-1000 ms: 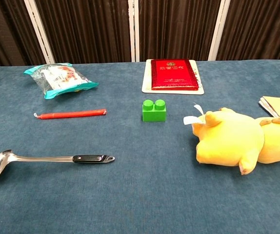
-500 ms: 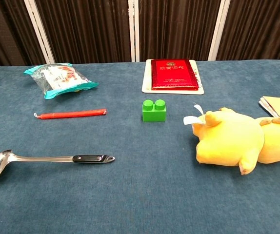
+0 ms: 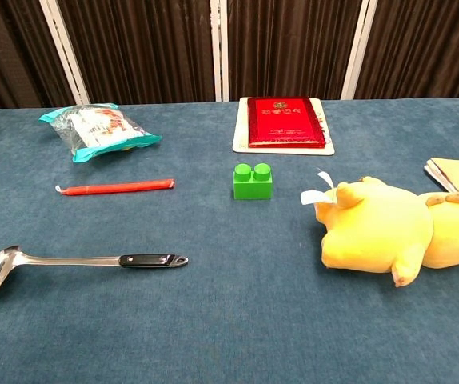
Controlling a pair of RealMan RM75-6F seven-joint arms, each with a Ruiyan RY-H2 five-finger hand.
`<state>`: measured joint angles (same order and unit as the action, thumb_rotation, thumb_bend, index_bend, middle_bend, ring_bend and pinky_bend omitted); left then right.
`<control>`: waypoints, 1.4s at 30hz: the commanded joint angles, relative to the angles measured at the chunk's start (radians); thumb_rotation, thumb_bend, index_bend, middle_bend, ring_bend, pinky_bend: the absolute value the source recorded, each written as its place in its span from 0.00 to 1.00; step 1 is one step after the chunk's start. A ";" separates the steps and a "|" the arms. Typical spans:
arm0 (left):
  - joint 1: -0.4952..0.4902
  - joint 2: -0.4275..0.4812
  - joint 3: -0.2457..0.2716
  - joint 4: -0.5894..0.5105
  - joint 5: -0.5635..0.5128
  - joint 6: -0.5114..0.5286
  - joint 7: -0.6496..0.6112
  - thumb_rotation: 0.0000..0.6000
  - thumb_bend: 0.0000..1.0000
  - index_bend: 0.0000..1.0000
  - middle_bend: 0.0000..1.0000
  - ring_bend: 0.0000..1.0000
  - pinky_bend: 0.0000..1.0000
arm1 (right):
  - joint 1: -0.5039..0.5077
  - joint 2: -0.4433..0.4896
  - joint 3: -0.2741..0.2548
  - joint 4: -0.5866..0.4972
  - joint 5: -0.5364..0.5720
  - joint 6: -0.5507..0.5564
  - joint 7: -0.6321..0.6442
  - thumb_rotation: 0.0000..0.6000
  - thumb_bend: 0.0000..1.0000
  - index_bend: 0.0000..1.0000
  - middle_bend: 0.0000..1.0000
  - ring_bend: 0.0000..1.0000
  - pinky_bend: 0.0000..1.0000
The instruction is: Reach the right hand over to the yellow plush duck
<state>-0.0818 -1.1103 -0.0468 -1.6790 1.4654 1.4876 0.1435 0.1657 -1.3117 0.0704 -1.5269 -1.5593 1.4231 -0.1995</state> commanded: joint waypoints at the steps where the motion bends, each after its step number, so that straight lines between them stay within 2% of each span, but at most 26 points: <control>1: 0.000 0.002 -0.001 0.001 -0.001 0.000 -0.004 1.00 0.19 0.00 0.00 0.00 0.00 | 0.032 -0.051 0.017 -0.019 0.009 -0.029 -0.058 1.00 1.00 0.08 0.00 0.00 0.00; 8: 0.000 0.010 -0.005 0.001 -0.011 -0.004 -0.026 1.00 0.19 0.00 0.00 0.00 0.00 | 0.074 -0.137 0.033 -0.053 0.060 -0.086 -0.195 1.00 1.00 0.07 0.00 0.00 0.00; 12: -0.002 0.014 -0.005 0.001 -0.014 -0.010 -0.033 1.00 0.19 0.00 0.00 0.00 0.00 | 0.101 -0.222 0.040 -0.023 0.095 -0.115 -0.291 1.00 1.00 0.07 0.00 0.00 0.00; 21: -0.007 0.019 -0.013 0.002 -0.038 -0.027 -0.042 1.00 0.19 0.00 0.00 0.00 0.00 | 0.127 -0.349 0.034 0.055 0.133 -0.126 -0.403 1.00 1.00 0.06 0.00 0.00 0.00; 31: -0.010 0.015 -0.010 0.003 -0.040 -0.034 -0.031 1.00 0.19 0.00 0.00 0.00 0.00 | 0.132 -0.444 0.018 0.128 0.147 -0.115 -0.439 1.00 1.00 0.06 0.00 0.00 0.00; 36: -0.012 0.015 -0.006 -0.002 -0.038 -0.037 -0.021 1.00 0.20 0.00 0.00 0.00 0.00 | 0.129 -0.470 0.001 0.152 0.151 -0.118 -0.464 1.00 1.00 0.06 0.00 0.00 0.00; 42: -0.011 0.017 -0.008 -0.002 -0.042 -0.037 -0.026 1.00 0.20 0.00 0.00 0.00 0.00 | 0.125 -0.471 0.011 0.175 0.179 -0.116 -0.480 1.00 1.00 0.06 0.00 0.00 0.00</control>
<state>-0.0929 -1.0932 -0.0543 -1.6812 1.4241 1.4506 0.1174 0.2918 -1.7854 0.0781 -1.3540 -1.3852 1.3067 -0.6780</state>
